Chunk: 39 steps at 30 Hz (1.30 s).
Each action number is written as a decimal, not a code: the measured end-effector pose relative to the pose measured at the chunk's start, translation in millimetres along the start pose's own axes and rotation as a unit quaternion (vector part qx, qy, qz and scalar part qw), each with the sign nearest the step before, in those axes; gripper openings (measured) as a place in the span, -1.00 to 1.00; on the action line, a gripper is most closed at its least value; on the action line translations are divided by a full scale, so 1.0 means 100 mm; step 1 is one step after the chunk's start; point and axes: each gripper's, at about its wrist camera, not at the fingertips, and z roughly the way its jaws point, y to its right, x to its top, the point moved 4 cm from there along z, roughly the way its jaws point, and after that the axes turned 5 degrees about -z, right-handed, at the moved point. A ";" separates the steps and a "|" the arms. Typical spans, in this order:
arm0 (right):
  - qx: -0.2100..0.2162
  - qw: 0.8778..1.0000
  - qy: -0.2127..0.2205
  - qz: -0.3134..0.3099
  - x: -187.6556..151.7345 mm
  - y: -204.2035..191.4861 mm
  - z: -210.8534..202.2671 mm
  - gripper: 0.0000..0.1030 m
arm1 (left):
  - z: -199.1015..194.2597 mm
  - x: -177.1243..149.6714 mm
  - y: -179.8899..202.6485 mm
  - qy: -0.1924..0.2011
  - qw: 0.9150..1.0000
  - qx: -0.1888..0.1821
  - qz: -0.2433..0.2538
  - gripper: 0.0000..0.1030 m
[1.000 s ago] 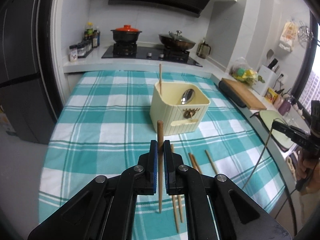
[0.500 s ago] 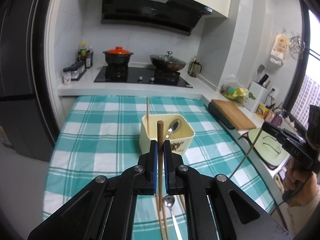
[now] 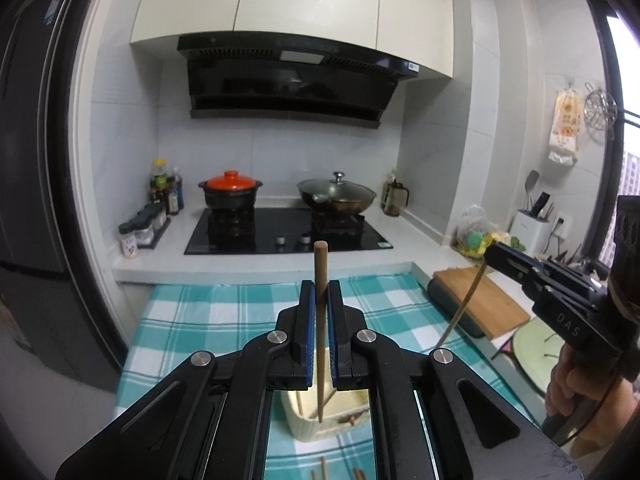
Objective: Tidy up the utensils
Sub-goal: 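Lift and carry both chopsticks over the cream utensil box, then open both grippers to drop the chopsticks into the box, then move both grippers back over the remaining utensils on the cloth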
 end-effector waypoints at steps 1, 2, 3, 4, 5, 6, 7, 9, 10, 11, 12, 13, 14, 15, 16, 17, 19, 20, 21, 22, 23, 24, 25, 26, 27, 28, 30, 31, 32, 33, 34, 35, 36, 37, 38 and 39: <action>-0.002 1.000 0.003 0.001 0.02 0.00 0.09 -0.87 | 0.09 0.01 -0.01 -0.004 1.000 0.000 -0.005 -0.92; -0.002 1.000 0.004 0.002 0.04 0.01 0.17 -0.87 | 0.19 0.02 -0.02 -0.008 1.000 0.002 -0.009 -0.92; -0.002 1.000 0.004 0.002 0.03 0.01 0.26 -0.87 | 0.27 0.01 -0.02 -0.012 1.000 0.004 -0.012 -0.92; -0.002 1.000 0.005 0.002 0.02 0.01 0.34 -0.87 | 0.37 -0.01 -0.03 -0.017 1.000 0.005 -0.015 -0.92; -0.001 1.000 0.005 0.001 0.01 0.01 0.42 -0.87 | 0.47 -0.04 -0.05 -0.024 1.000 0.007 -0.018 -0.92; 0.000 1.000 0.004 0.000 -0.02 0.00 0.50 -0.87 | 0.56 -0.08 -0.06 -0.031 0.999 0.007 -0.021 -0.92; 0.001 1.000 -0.001 -0.001 -0.06 0.00 0.59 -0.87 | 0.67 -0.13 -0.07 -0.042 0.999 0.008 -0.024 -0.92; 0.004 1.000 -0.017 0.001 -0.16 0.01 0.78 -0.87 | 0.87 -0.25 -0.11 -0.062 0.998 0.009 -0.031 -0.92; 0.008 1.000 -0.029 0.006 -0.23 0.01 0.89 -0.87 | 0.96 -0.32 -0.12 -0.072 0.997 0.009 -0.035 -0.92; 0.011 0.999 -0.042 0.011 -0.30 0.03 0.98 -0.87 | 1.06 -0.39 -0.14 -0.082 0.996 0.010 -0.038 -0.92; 0.013 0.998 -0.054 0.016 -0.37 0.04 1.07 -0.87 | 1.14 -0.46 -0.15 -0.092 0.995 0.010 -0.041 -0.93; 0.015 0.998 -0.065 0.021 -0.45 0.04 1.14 -0.87 | 1.23 -0.52 -0.16 -0.102 0.994 0.011 -0.044 -0.93; 0.019 0.996 -0.078 0.026 -0.53 0.05 1.22 -0.87 | 1.30 -0.59 -0.17 -0.111 0.993 0.012 -0.046 -0.93; 0.021 0.995 -0.092 0.032 -0.61 0.07 1.29 -0.87 | 1.38 -0.65 -0.18 -0.120 0.992 0.014 -0.046 -0.93; 0.021 0.994 -0.105 0.037 -0.69 0.09 1.35 -0.87 | 1.45 -0.71 -0.19 -0.128 0.990 0.017 -0.047 -0.93; 0.024 0.992 -0.119 0.043 -0.76 0.10 1.42 -0.87 | 1.51 -0.76 -0.20 -0.136 0.989 0.020 -0.047 -0.93; 0.022 0.987 -0.148 0.053 -0.90 0.14 1.55 -0.87 | 1.62 -0.84 -0.21 -0.150 0.987 0.025 -0.048 -0.93; 0.022 0.985 -0.160 0.059 -0.97 0.16 1.60 -0.87 | 1.67 -0.88 -0.22 -0.156 0.986 0.027 -0.049 -0.93; 0.023 0.983 -0.171 0.065 -1.02 0.19 1.66 -0.87 | 1.72 -0.91 -0.22 -0.161 0.985 0.029 -0.050 -0.93; 0.018 0.981 -0.179 0.071 -1.07 0.21 1.70 -0.86 | 1.76 -0.95 -0.22 -0.166 0.984 0.031 -0.050 -0.92; 0.015 0.979 -0.186 0.077 -1.11 0.24 1.74 -0.86 | 1.79 -0.97 -0.22 -0.169 0.984 0.033 -0.050 -0.92; 0.017 0.978 -0.193 0.083 -1.15 0.26 1.78 -0.86 | 1.82 -0.99 -0.22 -0.172 0.983 0.035 -0.050 -0.92; 0.014 0.977 -0.195 0.089 -1.18 0.29 1.81 -0.86 | 1.84 -1.01 -0.22 -0.174 0.983 0.035 -0.050 -0.91; 0.011 0.976 -0.196 0.092 -1.20 0.30 1.83 -0.86 | 1.86 -1.03 -0.22 -0.177 0.982 0.034 -0.050 -0.91; 0.011 0.976 -0.197 0.093 -1.21 0.31 1.84 -0.85 | 1.87 -1.04 -0.22 -0.181 0.982 0.034 -0.052 -0.91; 0.012 0.976 -0.198 0.092 -1.22 0.31 1.87 -0.82 | 1.87 -1.05 -0.22 -0.184 0.981 0.033 -0.053 -0.91; 0.013 0.974 -0.205 0.094 -1.24 0.32 1.90 -0.81 | 1.86 -1.07 -0.22 -0.191 0.980 0.025 -0.058 -0.91; 0.014 0.974 -0.208 0.094 -1.26 0.32 1.91 -0.65 | 1.83 -1.08 -0.22 -0.194 0.979 0.023 -0.059 -0.90; 0.013 0.974 -0.208 0.092 -1.25 0.32 1.91 -0.42 | 1.80 -1.08 -0.22 -0.194 0.979 0.023 -0.060 -0.83; 0.010 0.974 -0.206 0.091 -1.25 0.31 1.90 -0.31 | 1.77 -1.08 -0.23 -0.194 0.979 0.024 -0.062 -0.71; 0.007 0.975 -0.201 0.090 -1.25 0.30 1.87 -0.20 | 1.72 -1.09 -0.25 -0.195 0.978 0.027 -0.064 -0.66; 0.009 0.976 -0.196 0.091 -1.24 0.29 1.84 -0.19 | 1.67 -1.09 -0.27 -0.195 0.978 0.030 -0.068 -0.62; 0.012 0.977 -0.193 0.093 -1.23 0.28 1.81 -0.19 | 1.61 -1.10 -0.30 -0.197 0.977 0.030 -0.073 -0.60; 0.015 0.977 -0.191 0.094 -1.22 0.28 1.77 -0.19 | 1.54 -1.12 -0.33 -0.198 0.977 0.029 -0.076 -0.59; 0.017 0.978 -0.187 0.095 -1.21 0.27 1.71 -0.19 | 1.46 -1.15 -0.36 -0.200 0.976 0.029 -0.076 -0.51; 0.017 0.979 -0.181 0.094 -1.19 0.27 1.64 -0.19 | 1.38 -1.19 -0.40 -0.203 0.976 0.032 -0.072 -0.37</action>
